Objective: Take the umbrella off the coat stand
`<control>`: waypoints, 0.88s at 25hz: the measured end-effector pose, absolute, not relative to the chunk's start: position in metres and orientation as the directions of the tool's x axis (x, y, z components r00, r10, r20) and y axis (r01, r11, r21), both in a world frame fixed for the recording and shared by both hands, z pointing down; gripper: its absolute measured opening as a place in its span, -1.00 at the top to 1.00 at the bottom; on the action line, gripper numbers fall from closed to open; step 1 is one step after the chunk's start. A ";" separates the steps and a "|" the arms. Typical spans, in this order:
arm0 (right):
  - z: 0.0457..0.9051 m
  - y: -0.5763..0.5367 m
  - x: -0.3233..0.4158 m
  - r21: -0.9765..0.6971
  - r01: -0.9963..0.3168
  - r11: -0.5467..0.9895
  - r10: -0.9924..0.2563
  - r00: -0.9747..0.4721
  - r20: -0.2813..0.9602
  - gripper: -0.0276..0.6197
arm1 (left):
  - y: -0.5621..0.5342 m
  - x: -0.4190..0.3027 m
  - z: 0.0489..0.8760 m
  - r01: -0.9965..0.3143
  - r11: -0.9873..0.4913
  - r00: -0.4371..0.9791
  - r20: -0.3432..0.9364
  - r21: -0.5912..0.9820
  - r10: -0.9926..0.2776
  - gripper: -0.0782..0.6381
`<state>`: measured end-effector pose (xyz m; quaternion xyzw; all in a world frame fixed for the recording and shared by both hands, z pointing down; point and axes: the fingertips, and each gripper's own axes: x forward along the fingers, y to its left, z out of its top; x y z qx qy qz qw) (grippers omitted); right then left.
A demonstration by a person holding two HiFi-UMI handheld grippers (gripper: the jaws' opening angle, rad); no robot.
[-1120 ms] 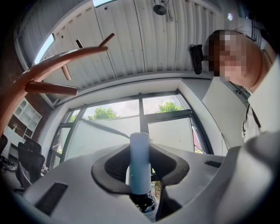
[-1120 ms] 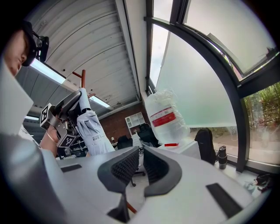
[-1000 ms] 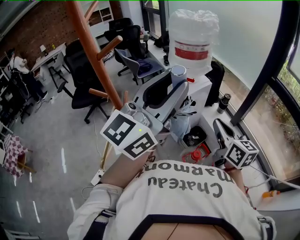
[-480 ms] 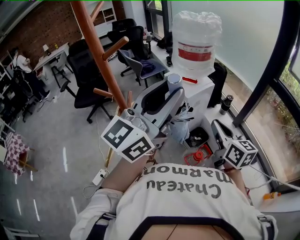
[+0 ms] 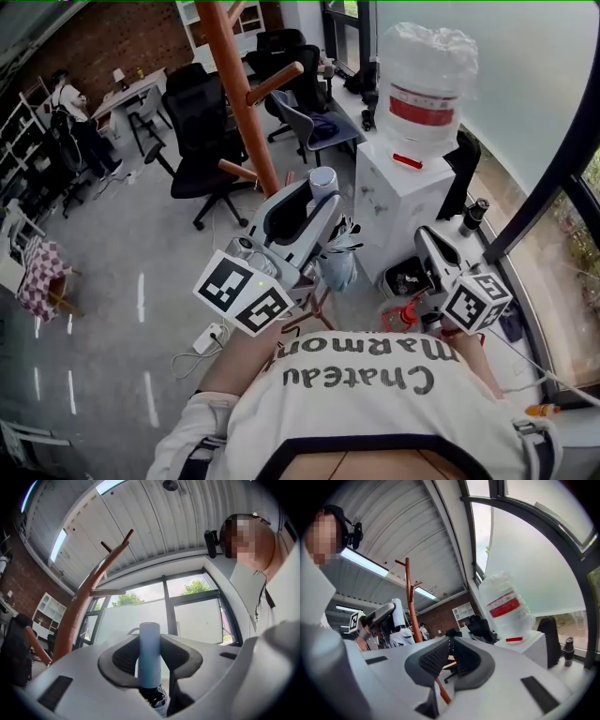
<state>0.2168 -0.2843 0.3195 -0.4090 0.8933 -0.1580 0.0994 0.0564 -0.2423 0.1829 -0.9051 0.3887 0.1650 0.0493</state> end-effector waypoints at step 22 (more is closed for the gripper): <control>0.304 -0.288 0.143 -0.232 -0.593 0.771 -0.622 -0.780 -0.075 0.77 | -0.228 -0.007 0.228 -0.828 -0.555 0.512 -0.293 0.082 -0.807 0.39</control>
